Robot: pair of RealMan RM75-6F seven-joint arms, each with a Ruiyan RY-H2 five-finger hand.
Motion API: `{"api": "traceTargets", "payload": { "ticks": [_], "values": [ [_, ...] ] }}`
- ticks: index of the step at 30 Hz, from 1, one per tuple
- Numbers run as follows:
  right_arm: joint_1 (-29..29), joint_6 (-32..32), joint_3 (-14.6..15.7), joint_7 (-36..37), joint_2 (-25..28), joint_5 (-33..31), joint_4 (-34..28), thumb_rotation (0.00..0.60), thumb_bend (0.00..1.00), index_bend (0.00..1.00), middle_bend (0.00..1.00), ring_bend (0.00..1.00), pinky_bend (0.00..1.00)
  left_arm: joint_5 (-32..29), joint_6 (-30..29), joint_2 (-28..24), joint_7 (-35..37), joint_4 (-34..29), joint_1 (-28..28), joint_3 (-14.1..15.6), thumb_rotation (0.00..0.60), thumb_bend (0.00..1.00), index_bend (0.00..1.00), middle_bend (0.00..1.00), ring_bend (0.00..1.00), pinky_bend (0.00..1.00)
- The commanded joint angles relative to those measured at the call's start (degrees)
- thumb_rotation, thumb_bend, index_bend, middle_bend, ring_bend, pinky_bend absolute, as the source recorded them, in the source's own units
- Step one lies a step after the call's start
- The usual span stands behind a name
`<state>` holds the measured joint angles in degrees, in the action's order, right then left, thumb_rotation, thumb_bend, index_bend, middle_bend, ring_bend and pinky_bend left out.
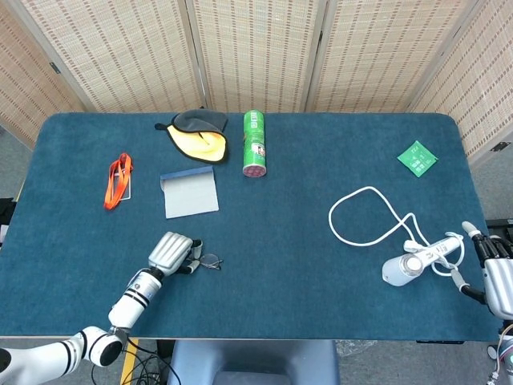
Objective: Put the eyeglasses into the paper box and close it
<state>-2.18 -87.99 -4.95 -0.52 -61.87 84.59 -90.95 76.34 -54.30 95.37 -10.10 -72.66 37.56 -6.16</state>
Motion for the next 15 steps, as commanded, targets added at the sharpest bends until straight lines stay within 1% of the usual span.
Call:
{"api": "traceTargets", "payload": {
  "ticks": [1, 6, 9, 11, 15],
  "values": [
    [0.1, -0.2, 0.0, 0.0, 0.0, 0.0, 0.0, 0.6, 0.28, 0.1, 0.22, 0.33, 0.21, 0.2, -0.3, 0.2, 0.3, 0.3, -0.2, 0.2, 0.6, 0.41, 0.61, 1.0, 0.93, 1.0],
    [0.3, -0.5, -0.1, 0.1, -0.2, 0.0, 0.1, 0.6, 0.28, 0.1, 0.22, 0.33, 0.21, 0.3, -0.8, 0.7, 0.3, 1.0, -0.3, 0.6, 0.6, 0.41, 0.62, 1.0, 0.93, 1.0],
    [0.4, -0.5, 0.0, 0.2, -0.2, 0.0, 0.2, 0.6, 0.28, 0.1, 0.22, 0.33, 0.21, 0.1, -1.0, 1.0, 0.0, 1.2, -0.4, 0.6, 0.6, 0.41, 0.6, 1.0, 0.94, 1.0],
    [0.5, -0.6, 0.0, 0.2, -0.2, 0.0, 0.2, 0.6, 0.28, 0.1, 0.22, 0.33, 0.21, -0.1, -1.0, 1.1, -0.2, 1.3, -0.5, 0.7, 0.6, 0.42, 0.6, 1.0, 0.94, 1.0],
    [0.6, -0.7, 0.0, 0.4, -0.2, 0.1, 0.3, 0.6, 0.28, 0.1, 0.22, 0.33, 0.21, -0.1, -1.4, 1.3, -0.4, 1.4, -0.5, 0.5, 0.6, 0.46, 0.63, 1.0, 0.94, 1.0]
  ]
}}
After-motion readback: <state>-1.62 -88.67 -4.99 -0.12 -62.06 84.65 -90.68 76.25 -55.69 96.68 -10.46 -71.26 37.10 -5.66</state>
